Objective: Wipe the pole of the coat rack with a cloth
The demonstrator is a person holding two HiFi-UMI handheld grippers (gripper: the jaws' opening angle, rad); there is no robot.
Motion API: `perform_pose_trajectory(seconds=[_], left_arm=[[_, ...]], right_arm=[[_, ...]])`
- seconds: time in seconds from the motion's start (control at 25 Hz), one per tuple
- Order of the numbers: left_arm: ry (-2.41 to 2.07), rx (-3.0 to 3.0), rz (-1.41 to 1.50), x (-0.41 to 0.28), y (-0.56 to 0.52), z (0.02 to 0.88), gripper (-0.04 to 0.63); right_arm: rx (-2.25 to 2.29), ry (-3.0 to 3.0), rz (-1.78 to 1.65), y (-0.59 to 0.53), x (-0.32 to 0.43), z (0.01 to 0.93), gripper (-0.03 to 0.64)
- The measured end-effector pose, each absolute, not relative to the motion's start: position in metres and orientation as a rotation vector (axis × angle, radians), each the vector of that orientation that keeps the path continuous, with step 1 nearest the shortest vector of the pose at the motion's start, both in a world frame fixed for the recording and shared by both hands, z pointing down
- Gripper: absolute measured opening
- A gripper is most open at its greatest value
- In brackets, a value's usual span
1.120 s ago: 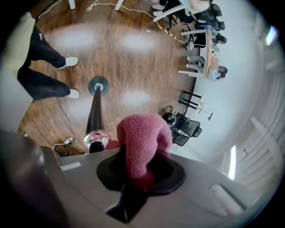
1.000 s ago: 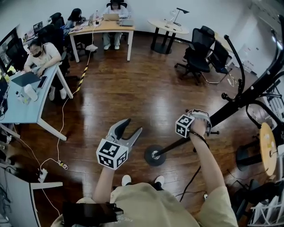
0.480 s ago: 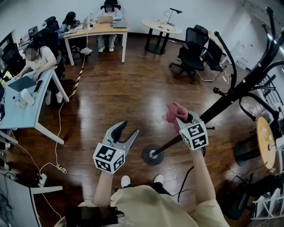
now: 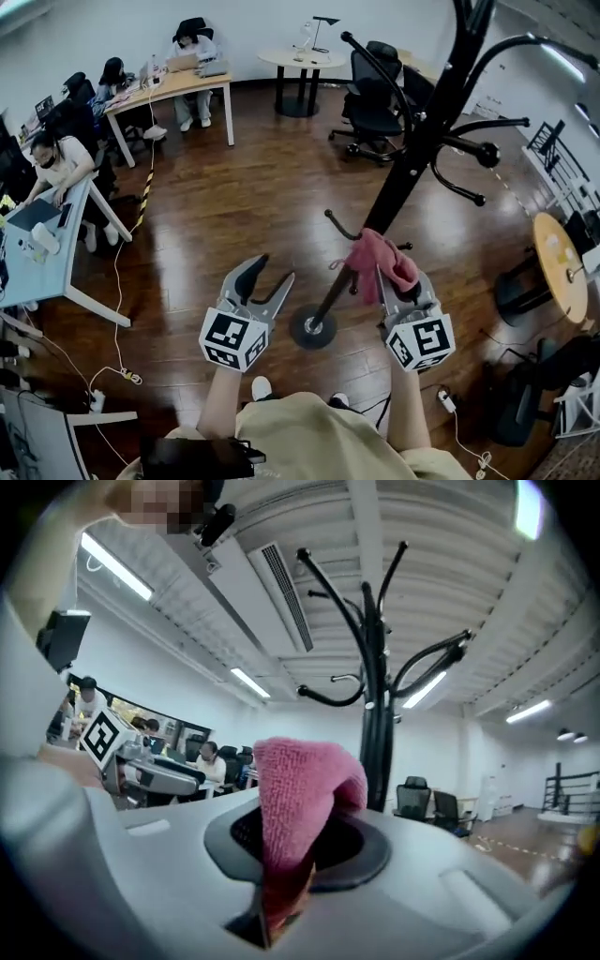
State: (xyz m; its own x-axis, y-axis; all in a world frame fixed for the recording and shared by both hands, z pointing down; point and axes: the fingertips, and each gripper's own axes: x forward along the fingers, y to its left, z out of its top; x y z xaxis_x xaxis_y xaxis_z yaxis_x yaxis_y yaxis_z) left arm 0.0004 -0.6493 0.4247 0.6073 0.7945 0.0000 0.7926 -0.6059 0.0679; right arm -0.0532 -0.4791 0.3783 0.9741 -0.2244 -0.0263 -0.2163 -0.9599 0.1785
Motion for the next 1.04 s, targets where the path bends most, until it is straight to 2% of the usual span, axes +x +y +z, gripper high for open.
perform_pose_trajectory(seconds=[0.2,0.64,1.04], left_arm=[[1.280,2.813,-0.046,-0.034,-0.587,0.401,0.222],[1.115,2.897,-0.111,-0.112,-0.500,0.397,0.227],[1.081,2.900,-0.068,-0.126,-0.489,0.403,0.230]], right_arm=[[2.914,-0.118,-0.095,-0.420,-0.098,0.380,0.052],[2.932,-0.257,-0.110,-0.354,-0.164,0.396,0.052],[2.965,-0.361,-0.100,-0.350,-0.168,0.400,0.052]])
